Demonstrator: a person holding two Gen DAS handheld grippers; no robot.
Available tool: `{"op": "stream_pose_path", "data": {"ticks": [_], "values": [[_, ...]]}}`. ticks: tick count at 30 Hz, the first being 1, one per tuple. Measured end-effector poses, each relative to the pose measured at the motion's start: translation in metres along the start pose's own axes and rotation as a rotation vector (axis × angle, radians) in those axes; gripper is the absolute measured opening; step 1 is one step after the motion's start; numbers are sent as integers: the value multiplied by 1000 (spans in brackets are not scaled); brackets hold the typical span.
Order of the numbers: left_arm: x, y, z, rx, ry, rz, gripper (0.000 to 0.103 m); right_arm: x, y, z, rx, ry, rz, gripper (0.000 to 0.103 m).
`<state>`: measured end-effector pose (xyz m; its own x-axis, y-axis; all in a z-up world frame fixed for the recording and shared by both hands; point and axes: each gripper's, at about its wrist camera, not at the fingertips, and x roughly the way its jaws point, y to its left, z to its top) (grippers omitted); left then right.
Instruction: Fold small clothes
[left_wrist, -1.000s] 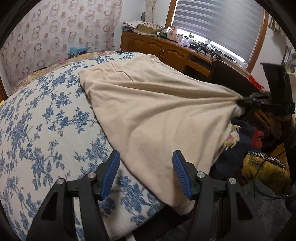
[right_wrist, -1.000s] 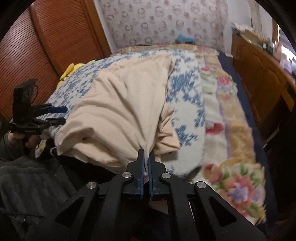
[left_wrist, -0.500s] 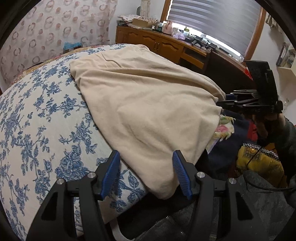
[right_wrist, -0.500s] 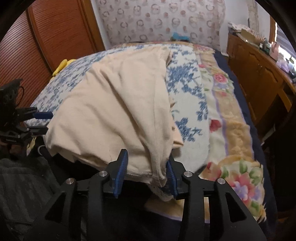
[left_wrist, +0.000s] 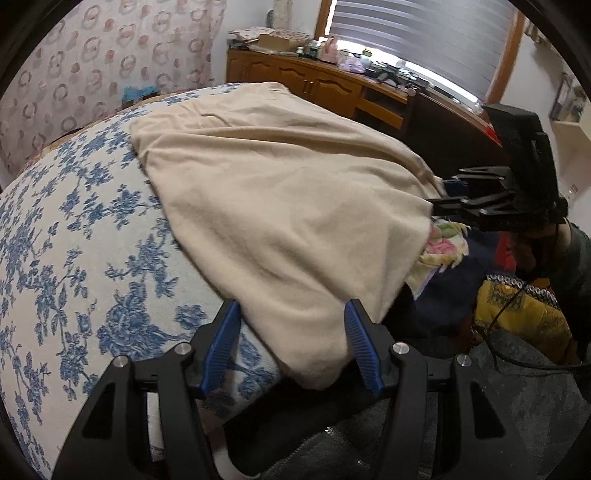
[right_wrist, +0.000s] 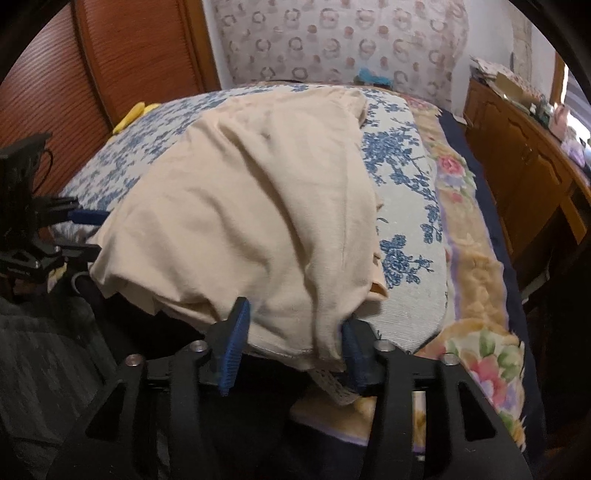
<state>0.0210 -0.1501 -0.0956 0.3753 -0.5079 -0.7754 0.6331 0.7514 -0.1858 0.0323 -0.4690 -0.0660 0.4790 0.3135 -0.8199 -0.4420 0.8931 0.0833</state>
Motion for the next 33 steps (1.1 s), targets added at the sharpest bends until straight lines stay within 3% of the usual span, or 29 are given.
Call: {"op": "stream_pose_path", "data": {"ticks": [3, 5, 8, 12, 17, 21, 25, 28, 30, 33], "values": [[1, -6, 0, 32, 10, -23, 22, 1, 4, 1, -19, 7, 25, 14], [-1, -4, 4, 27, 7, -53, 9, 0, 9, 1, -31, 11, 33, 11], [-14, 2, 16, 23, -29, -73, 6, -5, 10, 3, -31, -11, 47, 10], [-45, 16, 43, -1, -119, -92, 6, -28, 7, 16, -17, -92, 65, 9], [-64, 49, 101, -27, -227, -86, 6, -52, -1, 61, -35, -201, 68, 9], [-46, 90, 154, -49, -256, -18, 7, -49, -15, 120, -57, -270, 33, 9], [-8, 137, 187, -105, -225, 43, 10, -13, -36, 179, -34, -261, 15, 9], [4, 153, 192, -111, -212, 55, 24, 28, -51, 210, -7, -219, 8, 10], [3, 157, 191, -97, -225, 78, 40, 48, -63, 220, 27, -195, 4, 11], [2, 166, 189, -92, -225, 105, 44, 70, -76, 228, 61, -169, -2, 16]]}}
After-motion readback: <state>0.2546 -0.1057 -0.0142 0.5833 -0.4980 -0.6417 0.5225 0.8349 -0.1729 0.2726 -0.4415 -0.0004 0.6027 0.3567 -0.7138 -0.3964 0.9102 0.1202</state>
